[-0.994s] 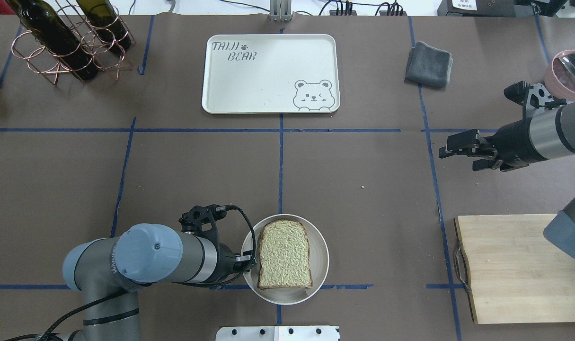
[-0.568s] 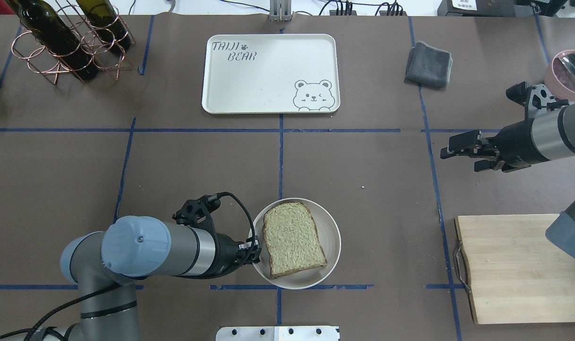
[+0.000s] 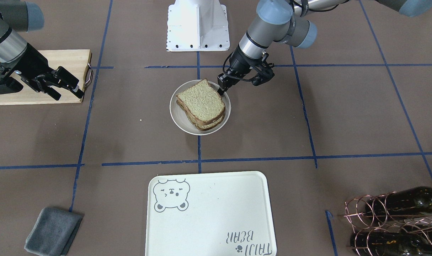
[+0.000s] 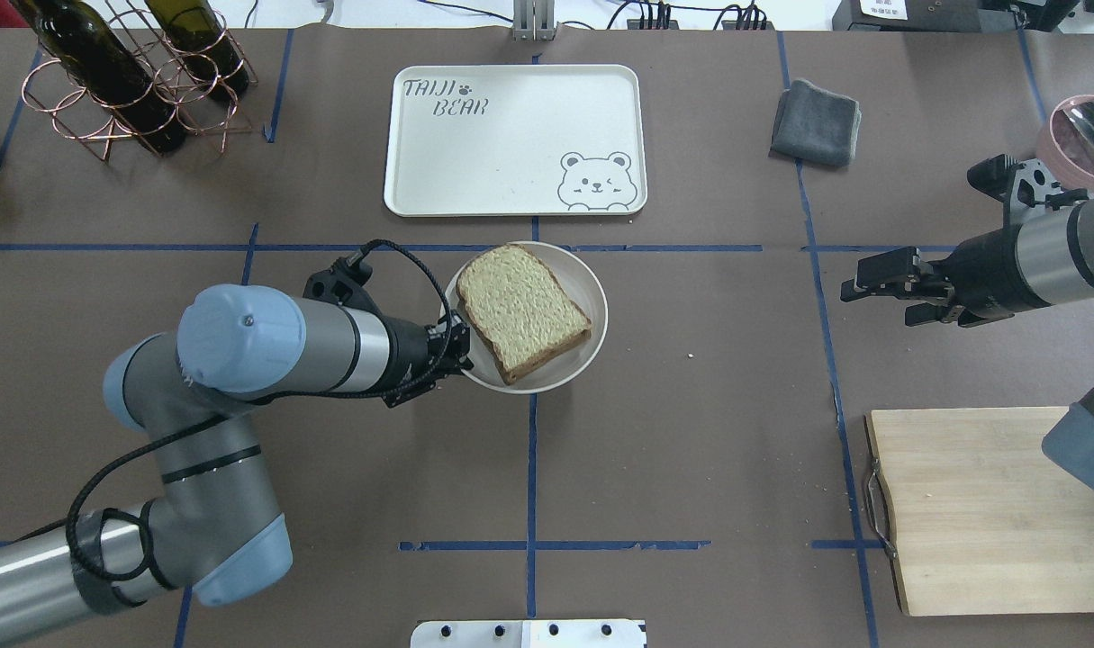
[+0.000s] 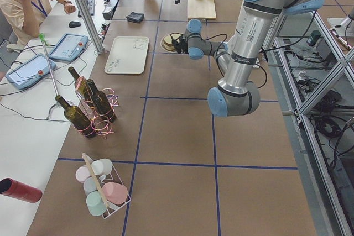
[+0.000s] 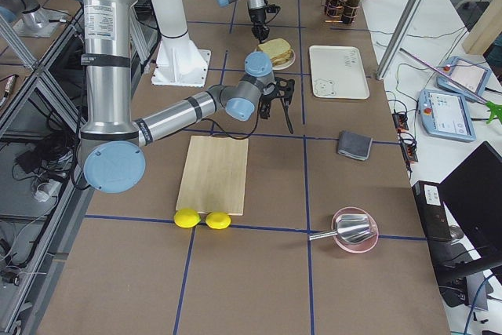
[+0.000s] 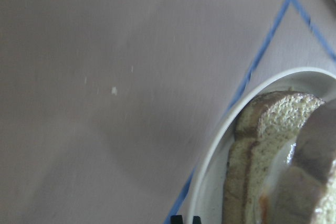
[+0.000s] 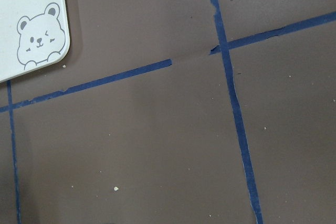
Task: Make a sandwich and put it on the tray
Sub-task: 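Lift and carry the plate with the sandwich onto the bear tray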
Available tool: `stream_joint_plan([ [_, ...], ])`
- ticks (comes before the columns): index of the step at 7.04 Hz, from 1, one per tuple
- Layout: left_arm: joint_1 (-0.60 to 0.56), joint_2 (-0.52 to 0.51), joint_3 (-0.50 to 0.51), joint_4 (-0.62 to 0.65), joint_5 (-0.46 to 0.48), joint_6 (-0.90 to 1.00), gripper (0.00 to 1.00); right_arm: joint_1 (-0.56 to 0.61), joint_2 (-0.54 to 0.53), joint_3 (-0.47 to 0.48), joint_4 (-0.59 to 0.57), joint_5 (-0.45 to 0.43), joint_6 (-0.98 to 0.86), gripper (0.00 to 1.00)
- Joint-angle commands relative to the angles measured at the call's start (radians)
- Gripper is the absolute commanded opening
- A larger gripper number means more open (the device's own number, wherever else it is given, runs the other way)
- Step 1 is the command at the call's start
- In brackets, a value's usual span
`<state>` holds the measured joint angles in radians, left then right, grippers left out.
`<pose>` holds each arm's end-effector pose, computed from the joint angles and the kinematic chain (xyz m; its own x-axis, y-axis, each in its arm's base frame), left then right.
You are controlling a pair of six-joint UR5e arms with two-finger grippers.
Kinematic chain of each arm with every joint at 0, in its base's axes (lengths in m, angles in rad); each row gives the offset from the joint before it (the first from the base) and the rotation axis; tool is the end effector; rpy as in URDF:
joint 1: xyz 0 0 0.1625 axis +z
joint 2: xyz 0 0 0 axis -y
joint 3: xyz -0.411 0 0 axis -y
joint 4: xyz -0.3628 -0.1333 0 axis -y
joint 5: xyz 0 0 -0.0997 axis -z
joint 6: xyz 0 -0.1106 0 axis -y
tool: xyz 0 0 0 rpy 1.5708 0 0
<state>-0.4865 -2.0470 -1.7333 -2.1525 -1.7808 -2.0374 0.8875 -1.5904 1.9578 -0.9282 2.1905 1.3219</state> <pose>0.4925 -0.3852 0.2550 0.1432 -0.5734 -0.8066 0.3903 0.7817 -0.4864 -0.2367 -0.4002 0.4066 0.4045 0.1792 0.8968 -0.2282 0.9694 -0.0908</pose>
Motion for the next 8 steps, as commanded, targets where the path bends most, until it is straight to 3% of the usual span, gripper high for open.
stream_joint_plan([
  [1, -0.11, -0.121, 0.183, -0.012, -0.002, -0.007, 0.0, 0.004, 0.0, 0.0, 0.0, 0.0, -0.001, 1.0],
  [4, -0.179, -0.374, 0.578, -0.07, -0.002, -0.061, 0.0, 0.004, -0.002, 0.001, 0.002, 0.0, 0.0, 1.0],
  [6, -0.208, -0.455, 0.749, -0.16, -0.003, -0.09, 0.0, 0.005, -0.003, 0.007, 0.002, 0.0, 0.0, 1.0],
  [8, -0.208, -0.489, 0.828, -0.211, -0.003, -0.102, 0.0, 0.004, -0.003, 0.009, 0.002, 0.0, 0.0, 1.0],
])
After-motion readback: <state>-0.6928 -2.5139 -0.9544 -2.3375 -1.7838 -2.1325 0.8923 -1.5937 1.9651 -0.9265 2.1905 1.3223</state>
